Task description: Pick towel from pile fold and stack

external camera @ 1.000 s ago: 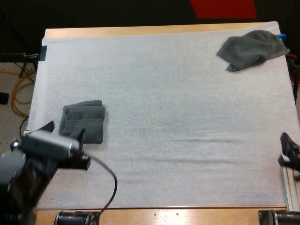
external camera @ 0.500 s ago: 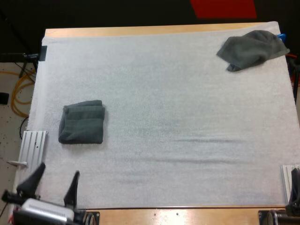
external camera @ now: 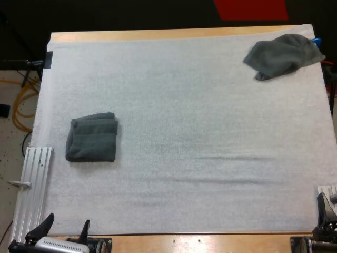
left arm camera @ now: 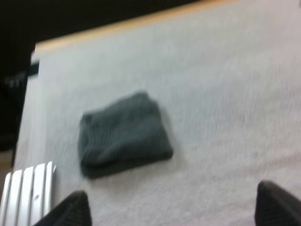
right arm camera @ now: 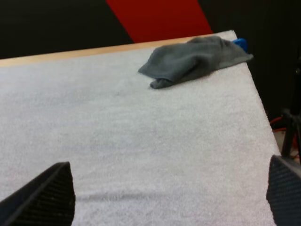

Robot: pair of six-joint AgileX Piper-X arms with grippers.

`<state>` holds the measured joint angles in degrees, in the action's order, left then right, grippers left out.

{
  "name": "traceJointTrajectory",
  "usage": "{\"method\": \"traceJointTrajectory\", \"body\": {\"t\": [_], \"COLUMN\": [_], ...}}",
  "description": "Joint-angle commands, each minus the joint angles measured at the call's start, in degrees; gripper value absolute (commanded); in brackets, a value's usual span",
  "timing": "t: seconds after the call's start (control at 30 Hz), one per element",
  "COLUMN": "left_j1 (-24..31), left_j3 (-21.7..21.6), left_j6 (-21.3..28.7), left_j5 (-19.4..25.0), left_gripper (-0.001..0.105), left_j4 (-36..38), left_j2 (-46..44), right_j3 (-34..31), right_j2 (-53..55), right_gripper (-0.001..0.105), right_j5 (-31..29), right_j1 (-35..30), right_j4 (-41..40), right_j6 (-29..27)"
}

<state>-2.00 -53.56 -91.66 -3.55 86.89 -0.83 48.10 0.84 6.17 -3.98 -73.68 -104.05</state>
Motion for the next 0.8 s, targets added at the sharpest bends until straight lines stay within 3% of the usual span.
{"method": "traceJointTrajectory", "body": {"t": [0.0, 0.27, 0.43, 0.53, 0.77], "left_j1": [0.03, 0.01, 0.01, 0.01, 0.01], "left_j3": [0.07, 5.24, 13.04, 17.07, 23.68], "left_j6": [0.21, 0.2, -0.45, -5.85, -7.17], "left_j5": [1.44, 1.52, 1.52, 1.4, 1.27], "left_gripper": [0.068, 0.068, 0.068, 0.068, 0.068], "left_j4": [0.44, -14.1, -23.85, -27.38, -28.52], "left_j2": [-8.15, -7.98, -7.99, -7.95, -7.86], "right_j3": [-0.45, -6.26, -11.48, -13.7, -18.34], "right_j2": [2.34, 2.34, 2.19, 2.19, 2.19], "right_gripper": [0.08, 0.08, 0.08, 0.08, 0.08], "right_j5": [0.18, 0.18, 0.18, 0.18, 0.36], "right_j1": [-0.24, -0.24, -0.24, -0.24, -0.24], "right_j4": [1.59, 9.34, 14.81, 16.68, 17.38], "right_j6": [-0.82, -0.8, -0.8, -0.8, -0.8]}}
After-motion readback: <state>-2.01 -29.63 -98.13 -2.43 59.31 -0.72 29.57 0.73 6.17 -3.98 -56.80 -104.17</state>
